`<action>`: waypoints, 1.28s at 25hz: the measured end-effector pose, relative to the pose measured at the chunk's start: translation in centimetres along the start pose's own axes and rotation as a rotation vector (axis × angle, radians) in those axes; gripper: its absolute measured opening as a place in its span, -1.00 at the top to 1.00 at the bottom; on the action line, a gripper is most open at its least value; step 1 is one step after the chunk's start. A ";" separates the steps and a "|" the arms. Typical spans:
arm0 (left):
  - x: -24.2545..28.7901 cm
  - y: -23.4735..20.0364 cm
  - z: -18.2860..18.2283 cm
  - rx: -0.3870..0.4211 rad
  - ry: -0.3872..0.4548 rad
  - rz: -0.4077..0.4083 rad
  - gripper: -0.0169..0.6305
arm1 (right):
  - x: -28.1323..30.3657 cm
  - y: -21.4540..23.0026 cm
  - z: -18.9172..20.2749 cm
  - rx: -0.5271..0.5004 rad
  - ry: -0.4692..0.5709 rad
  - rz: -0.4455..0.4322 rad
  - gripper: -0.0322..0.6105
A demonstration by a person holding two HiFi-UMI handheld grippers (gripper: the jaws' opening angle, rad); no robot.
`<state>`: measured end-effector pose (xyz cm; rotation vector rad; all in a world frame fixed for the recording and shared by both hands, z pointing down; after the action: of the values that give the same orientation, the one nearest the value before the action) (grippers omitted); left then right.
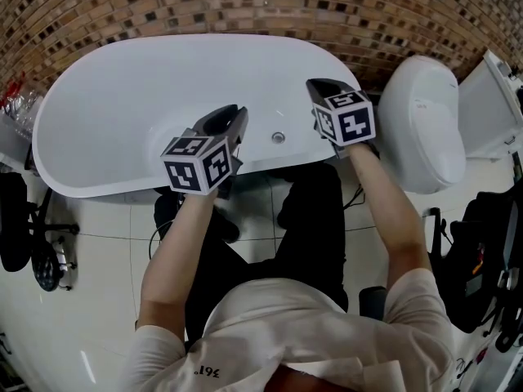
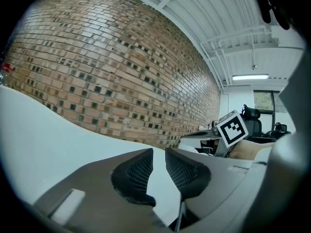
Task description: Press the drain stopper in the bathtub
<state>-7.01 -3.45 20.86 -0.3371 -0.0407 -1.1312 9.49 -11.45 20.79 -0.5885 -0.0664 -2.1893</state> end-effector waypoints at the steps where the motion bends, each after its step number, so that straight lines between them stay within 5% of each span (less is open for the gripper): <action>1: -0.3 0.0 -0.2 -0.001 0.007 -0.002 0.72 | -0.4 -0.2 -0.2 0.000 0.009 0.000 0.85; 20: -6.1 1.8 -1.0 0.062 0.097 -0.020 0.91 | -6.2 -4.6 -2.1 0.011 0.158 0.010 0.86; 32: -6.9 2.3 -0.5 0.181 0.098 -0.041 0.95 | -7.1 -5.1 -0.5 0.054 0.196 0.043 0.86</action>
<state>-8.00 3.32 18.48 -0.1197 -0.0641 -1.1743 9.26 -3.13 18.03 -0.3395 -0.0088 -2.1847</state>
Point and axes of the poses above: the fingertips, and each gripper's own axes: x forward along the fingers, y to its right, z out of its underside, the point moved 1 cm from there along -x, backward along the fingers, and after that the axes turned 9 degrees about -z, right-handed, at the moved point
